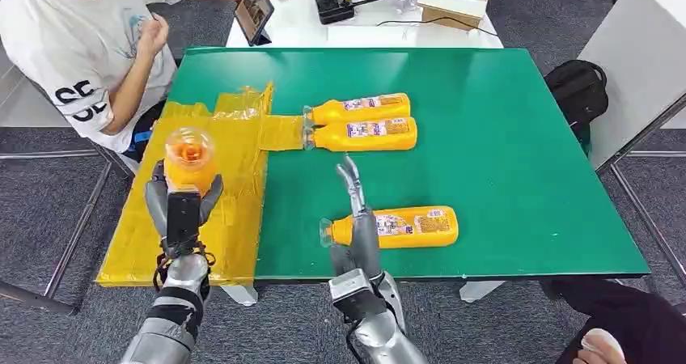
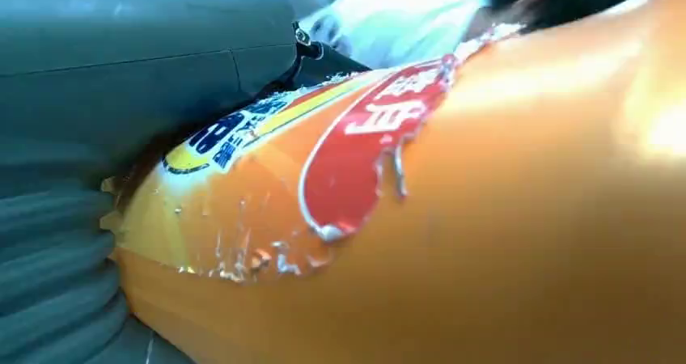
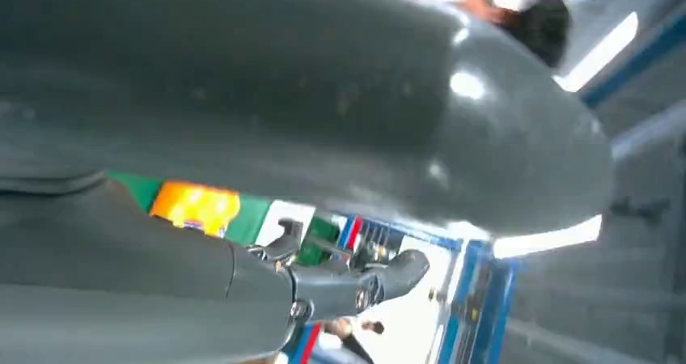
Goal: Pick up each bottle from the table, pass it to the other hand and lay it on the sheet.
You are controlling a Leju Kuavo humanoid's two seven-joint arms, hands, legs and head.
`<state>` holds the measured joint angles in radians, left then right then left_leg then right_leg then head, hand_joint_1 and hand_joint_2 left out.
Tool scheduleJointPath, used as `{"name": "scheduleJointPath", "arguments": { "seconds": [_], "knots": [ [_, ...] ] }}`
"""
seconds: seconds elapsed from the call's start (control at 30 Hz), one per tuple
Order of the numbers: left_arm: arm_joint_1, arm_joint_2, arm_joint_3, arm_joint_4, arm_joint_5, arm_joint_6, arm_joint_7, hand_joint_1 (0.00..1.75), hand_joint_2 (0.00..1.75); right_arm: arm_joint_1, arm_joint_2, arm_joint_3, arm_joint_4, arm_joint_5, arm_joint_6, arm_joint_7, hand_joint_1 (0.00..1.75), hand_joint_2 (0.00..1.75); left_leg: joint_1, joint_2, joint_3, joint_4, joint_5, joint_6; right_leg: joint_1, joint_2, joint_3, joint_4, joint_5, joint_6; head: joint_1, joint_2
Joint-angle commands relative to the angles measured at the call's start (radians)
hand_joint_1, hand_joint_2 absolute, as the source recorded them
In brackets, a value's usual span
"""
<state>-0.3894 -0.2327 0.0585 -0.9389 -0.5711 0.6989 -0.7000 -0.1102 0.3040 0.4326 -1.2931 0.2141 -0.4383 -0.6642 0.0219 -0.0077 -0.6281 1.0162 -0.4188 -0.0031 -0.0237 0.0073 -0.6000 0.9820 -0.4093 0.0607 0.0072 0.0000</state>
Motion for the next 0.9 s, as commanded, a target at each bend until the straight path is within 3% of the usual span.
{"name": "scheduleJointPath", "arguments": {
  "seconds": [0.03,0.07,0.1,0.13,0.2,0.27,0.57,0.9],
  "knots": [
    [-0.109,-0.062,0.481,0.111,-0.830,-0.001,0.072,1.75,1.75,0.083,0.005,-0.061,-0.196,-0.060,-0.090,-0.034,0.00,0.00,0.000,0.001,0.002,0.000,-0.001,0.001,0.001,-0.001,0.003,0.000,-0.001,-0.002,0.000,0.000],
    [-0.106,-0.049,0.461,0.099,-0.919,-0.001,0.104,1.75,1.75,0.080,0.000,-0.059,-0.199,-0.065,-0.099,-0.034,0.00,0.00,0.000,-0.001,0.003,0.000,-0.001,0.001,0.001,-0.002,0.004,0.000,-0.002,-0.003,0.000,0.000],
    [-0.094,-0.007,0.357,0.083,-1.000,-0.001,0.206,1.75,1.75,0.073,-0.001,-0.064,-0.185,-0.079,-0.089,-0.034,0.00,0.00,0.000,0.001,0.002,0.001,-0.002,0.001,0.001,0.000,0.002,0.000,-0.001,-0.002,0.000,0.000],
    [-0.087,0.088,0.130,0.120,-1.000,-0.001,0.377,1.75,1.75,0.065,0.004,-0.075,-0.171,-0.089,-0.075,-0.034,0.00,0.00,0.000,0.003,0.005,0.000,-0.003,0.001,0.001,0.000,0.004,0.000,-0.002,-0.003,0.000,0.000],
    [-0.138,0.178,-0.084,0.251,-1.000,-0.001,0.509,1.75,1.75,0.050,0.008,-0.080,-0.148,-0.096,-0.058,-0.034,0.00,0.00,0.001,0.002,0.004,-0.001,-0.001,0.001,0.001,-0.002,0.004,0.000,-0.002,-0.004,0.000,0.000],
    [-0.199,0.212,-0.184,0.381,-1.000,-0.001,0.558,1.75,1.75,0.036,0.017,-0.085,-0.122,-0.098,-0.035,-0.034,0.00,0.00,0.000,-0.003,0.001,0.000,0.001,0.000,0.001,-0.006,0.002,0.000,-0.001,-0.003,0.001,0.000],
    [-0.317,0.201,-0.146,0.634,-0.992,-0.002,0.525,1.75,1.75,0.013,0.022,-0.083,-0.049,-0.106,-0.014,-0.034,0.00,0.00,0.001,0.002,0.003,0.000,-0.001,0.001,0.001,0.000,0.004,0.000,0.000,-0.002,0.000,0.000],
    [-0.336,0.207,-0.116,0.683,-0.995,-0.105,0.539,1.75,1.75,-0.001,0.031,-0.071,0.008,-0.089,0.010,-0.034,0.00,0.00,0.001,0.002,0.002,0.000,0.000,0.001,0.001,0.001,0.002,0.000,0.000,-0.002,0.000,0.000]
  ]
}}
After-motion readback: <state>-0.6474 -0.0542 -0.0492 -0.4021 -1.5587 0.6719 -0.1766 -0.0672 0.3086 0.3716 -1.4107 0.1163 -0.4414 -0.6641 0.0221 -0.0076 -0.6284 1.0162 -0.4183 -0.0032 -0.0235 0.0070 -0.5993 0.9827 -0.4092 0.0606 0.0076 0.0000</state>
